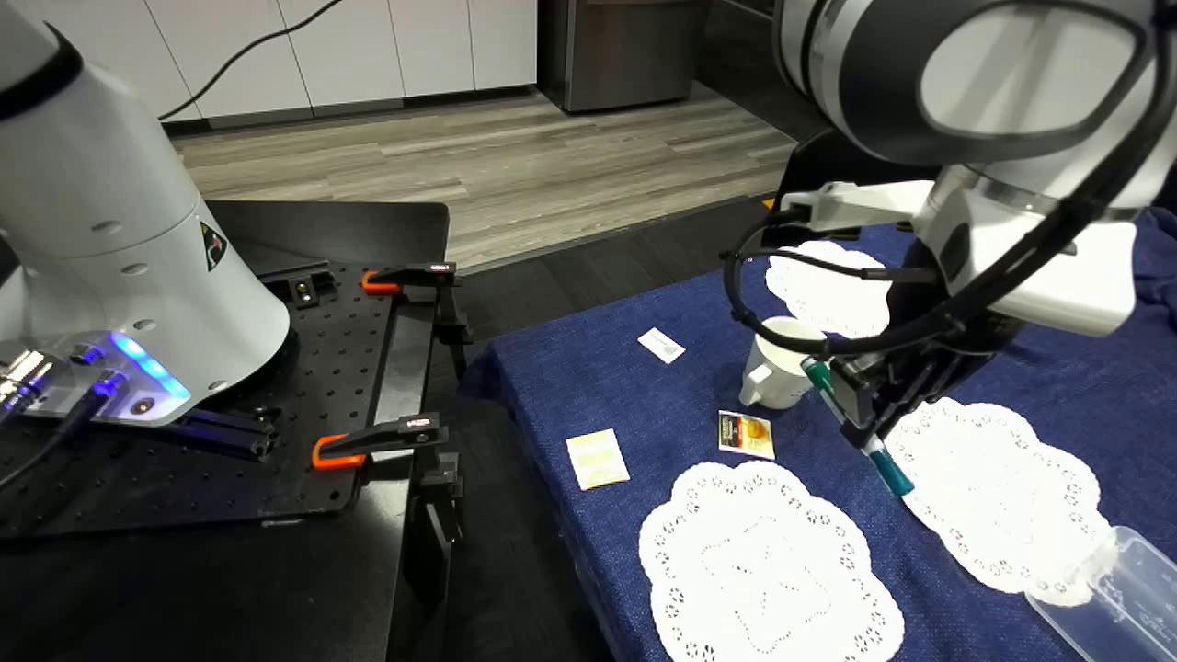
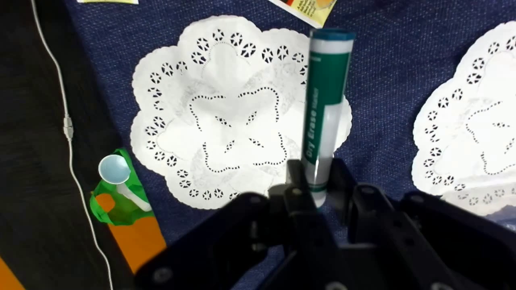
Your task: Pick up the green marker from the table and put it inside the mug
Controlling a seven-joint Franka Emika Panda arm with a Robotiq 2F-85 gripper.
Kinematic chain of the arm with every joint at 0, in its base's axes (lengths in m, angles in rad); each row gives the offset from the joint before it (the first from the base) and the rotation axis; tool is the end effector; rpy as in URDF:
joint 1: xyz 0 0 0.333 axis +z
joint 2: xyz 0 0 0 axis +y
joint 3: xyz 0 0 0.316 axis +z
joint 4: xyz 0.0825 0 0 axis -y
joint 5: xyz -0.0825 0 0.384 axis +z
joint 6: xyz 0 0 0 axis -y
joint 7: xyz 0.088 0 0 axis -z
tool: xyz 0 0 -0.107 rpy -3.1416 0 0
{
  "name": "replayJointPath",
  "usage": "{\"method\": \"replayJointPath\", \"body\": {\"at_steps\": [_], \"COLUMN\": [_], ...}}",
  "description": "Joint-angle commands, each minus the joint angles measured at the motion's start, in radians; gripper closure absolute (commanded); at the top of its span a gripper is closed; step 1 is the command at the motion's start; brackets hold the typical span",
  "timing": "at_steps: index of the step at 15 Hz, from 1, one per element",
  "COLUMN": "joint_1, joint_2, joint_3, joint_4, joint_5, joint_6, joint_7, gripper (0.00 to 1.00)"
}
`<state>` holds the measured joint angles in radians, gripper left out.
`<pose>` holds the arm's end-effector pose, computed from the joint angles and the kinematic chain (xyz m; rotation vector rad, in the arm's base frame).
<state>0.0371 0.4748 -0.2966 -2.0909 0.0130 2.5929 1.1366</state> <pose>0.5702 -0.1503 0.2063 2.3547 -1.9292 0.1476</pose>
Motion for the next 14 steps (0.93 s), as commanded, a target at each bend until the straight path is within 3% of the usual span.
{"method": "replayJointPath", "body": {"at_steps": [1, 5, 14], "joint_1": [0.004, 0.012, 0.028], "joint_2": [-0.058, -0.053, -0.008], "joint_3": [0.044, 0.089, 0.142], "joint_4": [0.0, 0.041, 0.094], "joint_5": [-0.052, -0.099, -0.171], "joint_6": [-0.134, -0.238, -0.24], "joint_7": [-0.091, -0.192, -0.429], "gripper": [0.95, 0.95, 0.95]}}
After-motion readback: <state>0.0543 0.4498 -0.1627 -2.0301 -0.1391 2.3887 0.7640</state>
